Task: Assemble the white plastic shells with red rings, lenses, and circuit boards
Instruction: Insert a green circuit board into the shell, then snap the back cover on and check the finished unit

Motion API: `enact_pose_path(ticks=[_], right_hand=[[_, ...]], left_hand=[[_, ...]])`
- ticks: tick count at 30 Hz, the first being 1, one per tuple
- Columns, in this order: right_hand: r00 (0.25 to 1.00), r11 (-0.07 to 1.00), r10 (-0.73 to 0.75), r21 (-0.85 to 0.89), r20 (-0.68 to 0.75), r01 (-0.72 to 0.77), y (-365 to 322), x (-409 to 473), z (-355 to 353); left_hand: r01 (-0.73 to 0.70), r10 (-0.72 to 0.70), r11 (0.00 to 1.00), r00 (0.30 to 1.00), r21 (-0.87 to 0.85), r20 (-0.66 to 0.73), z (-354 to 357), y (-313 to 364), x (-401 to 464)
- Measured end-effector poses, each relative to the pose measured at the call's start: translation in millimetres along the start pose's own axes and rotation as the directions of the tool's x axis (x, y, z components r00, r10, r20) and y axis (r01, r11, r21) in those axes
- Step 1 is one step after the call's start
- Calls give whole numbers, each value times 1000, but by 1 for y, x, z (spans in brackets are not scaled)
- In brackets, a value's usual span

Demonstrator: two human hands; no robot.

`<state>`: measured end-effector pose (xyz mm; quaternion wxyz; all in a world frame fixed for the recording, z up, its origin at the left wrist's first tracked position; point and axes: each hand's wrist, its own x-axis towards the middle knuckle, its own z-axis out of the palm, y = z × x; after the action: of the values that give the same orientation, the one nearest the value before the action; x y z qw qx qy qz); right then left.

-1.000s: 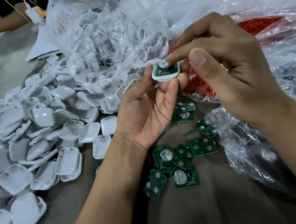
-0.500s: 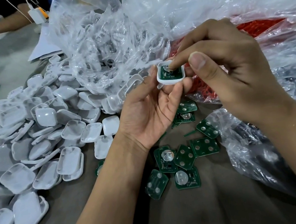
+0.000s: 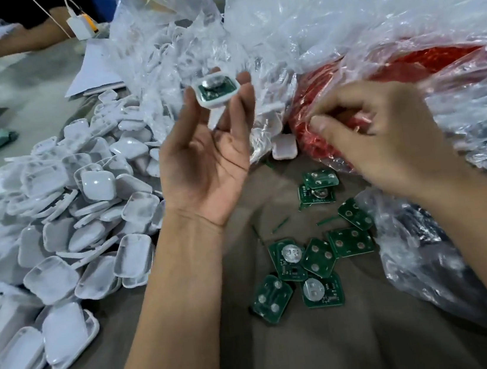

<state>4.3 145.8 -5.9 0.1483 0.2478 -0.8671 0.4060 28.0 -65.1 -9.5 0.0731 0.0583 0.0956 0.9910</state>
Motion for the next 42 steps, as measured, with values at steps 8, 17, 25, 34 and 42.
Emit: enact_pose_path(ticks=[8,17,25,34,42], right_hand=[[913,842,138,-531,384,97,-26,25,34],[925,958,27,-275,380,85,-9,10,16],[908,441,306,803,285,-401,-5,-1,-1],[909,274,299,886,291,-373,6,1,-3],[928,253,235,903,290,-347,9,2,-2]], left_hand=[[-111,117,984,993,-142,35,4,20,-7],[-81,82,996,996,36,-22,4,-1,-3],[8,-9,993,1000,114,16,0,-18,2],[10,-12,991,1000,130,17,-7,-19,6],[59,-67,991,996,116,59,-7,-22,6]])
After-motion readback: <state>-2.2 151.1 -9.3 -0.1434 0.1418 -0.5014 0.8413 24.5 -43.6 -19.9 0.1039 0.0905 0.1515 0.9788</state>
